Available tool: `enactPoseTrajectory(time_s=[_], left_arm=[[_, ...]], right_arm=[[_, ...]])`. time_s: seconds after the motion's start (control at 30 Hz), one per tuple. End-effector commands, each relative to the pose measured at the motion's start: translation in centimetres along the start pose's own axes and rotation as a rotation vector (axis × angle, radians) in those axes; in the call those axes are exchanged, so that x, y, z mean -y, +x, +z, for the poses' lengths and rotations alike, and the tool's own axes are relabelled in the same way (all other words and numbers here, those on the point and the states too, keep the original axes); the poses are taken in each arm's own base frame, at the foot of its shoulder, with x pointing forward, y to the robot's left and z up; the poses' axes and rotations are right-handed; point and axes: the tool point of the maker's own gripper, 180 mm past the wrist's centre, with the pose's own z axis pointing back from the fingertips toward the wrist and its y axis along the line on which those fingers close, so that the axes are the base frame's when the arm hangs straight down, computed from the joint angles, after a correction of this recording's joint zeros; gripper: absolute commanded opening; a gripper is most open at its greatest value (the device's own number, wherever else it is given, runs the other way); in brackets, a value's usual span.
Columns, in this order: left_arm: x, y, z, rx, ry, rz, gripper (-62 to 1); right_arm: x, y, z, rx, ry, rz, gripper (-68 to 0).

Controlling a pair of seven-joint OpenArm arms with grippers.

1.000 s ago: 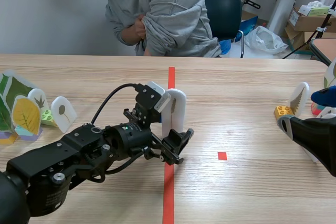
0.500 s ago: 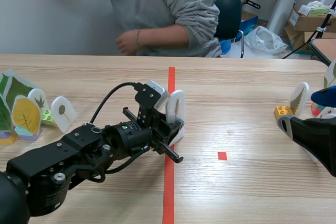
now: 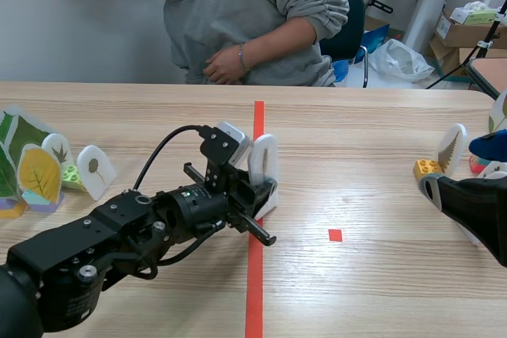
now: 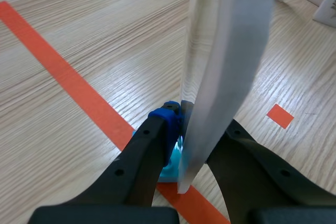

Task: Do the leaf sorting experiment

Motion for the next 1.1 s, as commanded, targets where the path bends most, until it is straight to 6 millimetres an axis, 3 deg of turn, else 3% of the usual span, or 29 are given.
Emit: enactPoseTrajectory(time_s=[0.0, 0.27, 0.63, 1.07], left_arm=[[-1.4, 1.9, 0.5, 0.066, 0.043, 0.004, -56.5], [-6.5, 2.4, 3.9, 0.111, 0.222, 0.036, -56.5], [-14.5, 1.3, 10.0, 0.12, 0.516, 0.074, -56.5], [-18.3, 0.0, 13.7, 0.046, 0.676, 0.02, -56.5]], right_arm=[[0.0, 1.1, 0.0, 0.033, 0.008, 0.017, -14.2], [0.0, 1.1, 0.0, 0.032, 0.008, 0.018, -14.2], [0.1, 1.0, 0.1, 0.031, 0.007, 0.019, -14.2], [0.1, 1.0, 0.1, 0.032, 0.007, 0.019, -14.2]])
